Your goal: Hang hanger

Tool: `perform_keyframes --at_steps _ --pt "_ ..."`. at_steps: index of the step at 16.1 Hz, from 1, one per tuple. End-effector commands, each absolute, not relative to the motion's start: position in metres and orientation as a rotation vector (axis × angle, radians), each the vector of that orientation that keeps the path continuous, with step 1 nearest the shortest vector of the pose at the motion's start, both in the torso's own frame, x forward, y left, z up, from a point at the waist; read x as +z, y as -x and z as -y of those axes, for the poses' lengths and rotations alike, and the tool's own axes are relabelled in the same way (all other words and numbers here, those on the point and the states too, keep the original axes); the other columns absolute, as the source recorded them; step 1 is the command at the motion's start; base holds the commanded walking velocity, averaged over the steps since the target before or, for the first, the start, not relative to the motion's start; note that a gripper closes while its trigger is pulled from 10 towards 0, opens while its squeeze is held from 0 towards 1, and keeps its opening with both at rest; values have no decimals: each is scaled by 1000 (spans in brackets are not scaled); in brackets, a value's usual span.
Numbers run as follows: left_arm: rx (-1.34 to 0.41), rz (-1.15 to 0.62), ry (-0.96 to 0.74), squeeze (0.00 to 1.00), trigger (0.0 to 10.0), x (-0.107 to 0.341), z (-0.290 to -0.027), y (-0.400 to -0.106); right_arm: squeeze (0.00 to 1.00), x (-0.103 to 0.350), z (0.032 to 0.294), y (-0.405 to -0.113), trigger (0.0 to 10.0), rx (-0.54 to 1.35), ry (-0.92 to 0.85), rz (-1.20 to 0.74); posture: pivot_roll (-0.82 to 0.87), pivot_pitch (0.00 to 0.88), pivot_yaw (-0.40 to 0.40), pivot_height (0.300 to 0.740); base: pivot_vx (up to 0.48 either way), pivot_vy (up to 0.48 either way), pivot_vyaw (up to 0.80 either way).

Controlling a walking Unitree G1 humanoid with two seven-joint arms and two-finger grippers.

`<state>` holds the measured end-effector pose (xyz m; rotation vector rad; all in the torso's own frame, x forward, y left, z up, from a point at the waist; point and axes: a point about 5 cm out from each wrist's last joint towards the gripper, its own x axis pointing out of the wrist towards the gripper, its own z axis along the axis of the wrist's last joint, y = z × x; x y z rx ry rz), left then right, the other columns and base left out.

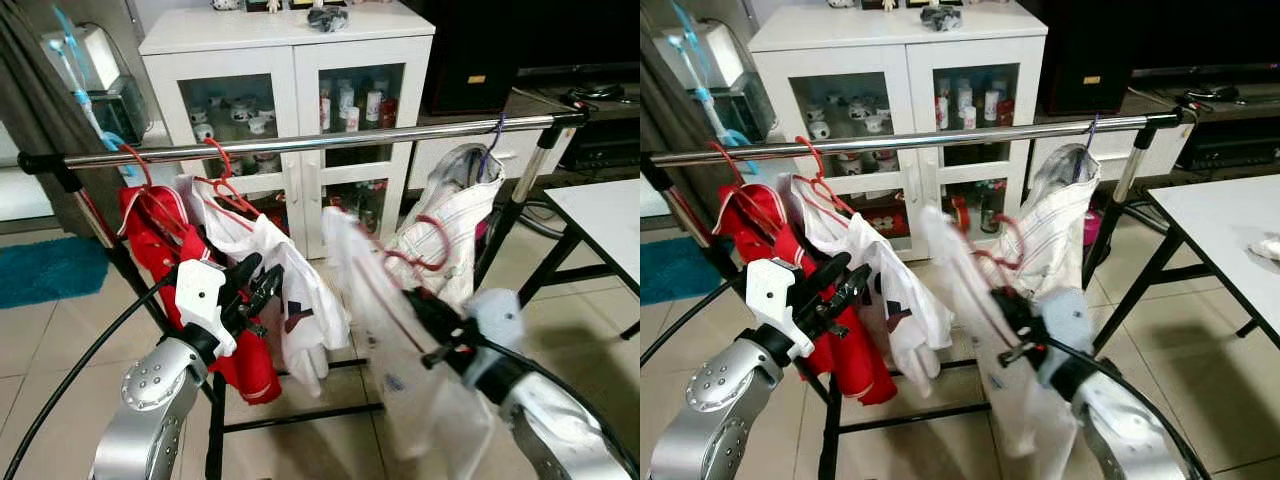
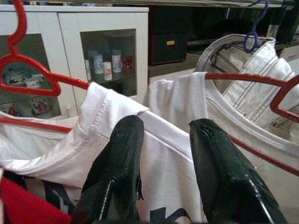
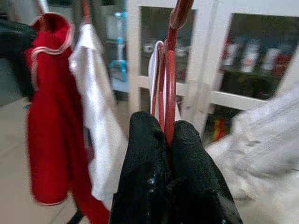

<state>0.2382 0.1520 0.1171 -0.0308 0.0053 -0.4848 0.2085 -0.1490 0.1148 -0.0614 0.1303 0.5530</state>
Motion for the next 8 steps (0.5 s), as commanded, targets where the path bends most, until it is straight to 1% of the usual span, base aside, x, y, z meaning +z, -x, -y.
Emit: perform_keyframes --at_steps 1,2,4,6,8 --pt "-490 11 12 0 10000 121 -152 -241 0 130 137 -216 10000 605 60 -91 -44 0 52 740 0 0 0" --pt "-492 12 10 0 10000 122 -153 -241 0 135 131 -226 10000 602 64 -88 -45 0 53 740 0 0 0" --pt "-517 16 -5 0 10000 124 -150 -244 0 156 116 -261 10000 499 64 -37 -47 0 60 740 0 0 0" --pt "-571 37 -9 0 10000 130 -145 -247 0 172 107 -296 10000 365 60 -35 -44 0 61 740 0 0 0" --pt "-612 84 16 0 10000 140 -141 -247 0 175 102 -323 10000 297 74 -63 -36 0 64 740 0 0 0"
